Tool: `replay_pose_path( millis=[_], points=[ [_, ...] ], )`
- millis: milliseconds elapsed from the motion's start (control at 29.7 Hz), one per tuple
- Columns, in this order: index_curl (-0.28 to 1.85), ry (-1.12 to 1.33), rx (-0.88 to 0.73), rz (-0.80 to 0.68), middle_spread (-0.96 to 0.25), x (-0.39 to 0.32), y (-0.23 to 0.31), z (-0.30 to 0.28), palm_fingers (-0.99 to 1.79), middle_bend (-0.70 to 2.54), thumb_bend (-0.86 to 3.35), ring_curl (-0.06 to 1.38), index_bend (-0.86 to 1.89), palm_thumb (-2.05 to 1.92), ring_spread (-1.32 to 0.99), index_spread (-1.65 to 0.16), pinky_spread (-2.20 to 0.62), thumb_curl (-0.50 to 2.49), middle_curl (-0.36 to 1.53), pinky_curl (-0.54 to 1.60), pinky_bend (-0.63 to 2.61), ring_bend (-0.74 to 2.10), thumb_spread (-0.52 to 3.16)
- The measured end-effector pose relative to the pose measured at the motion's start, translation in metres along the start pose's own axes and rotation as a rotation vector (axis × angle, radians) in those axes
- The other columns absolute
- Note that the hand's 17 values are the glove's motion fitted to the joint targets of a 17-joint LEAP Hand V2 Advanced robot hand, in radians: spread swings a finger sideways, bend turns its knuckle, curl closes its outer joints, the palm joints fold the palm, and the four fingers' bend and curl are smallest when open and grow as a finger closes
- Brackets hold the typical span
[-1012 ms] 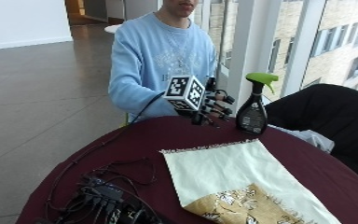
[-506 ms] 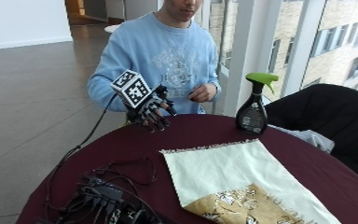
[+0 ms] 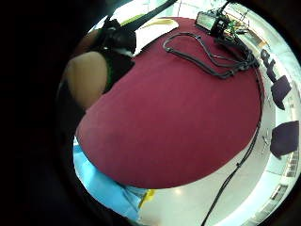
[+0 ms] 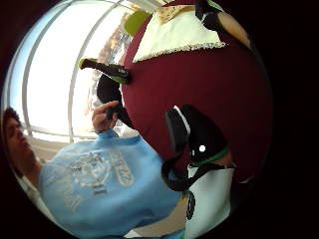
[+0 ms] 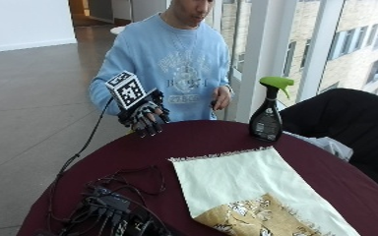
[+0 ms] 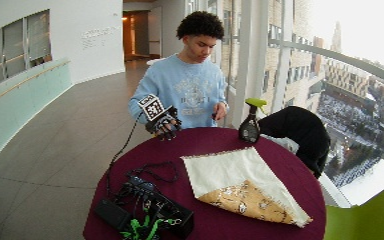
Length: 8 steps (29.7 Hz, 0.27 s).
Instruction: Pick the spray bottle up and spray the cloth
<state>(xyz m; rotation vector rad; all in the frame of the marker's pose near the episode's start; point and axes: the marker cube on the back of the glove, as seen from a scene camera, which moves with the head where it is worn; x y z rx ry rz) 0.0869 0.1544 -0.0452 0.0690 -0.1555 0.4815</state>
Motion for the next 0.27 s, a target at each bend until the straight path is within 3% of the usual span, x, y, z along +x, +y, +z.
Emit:
replay_pose_path(
  millis=[270],
  points=[
    [0.27,0.018,-0.020,0.003,-0.03,-0.0005,0.0041,0.0047,0.64,0.20,-0.01,0.32,0.15,0.67,0.05,-0.36,0.26,0.35,0.41,0.36,0.31,0.22,1.20]
  ],
)
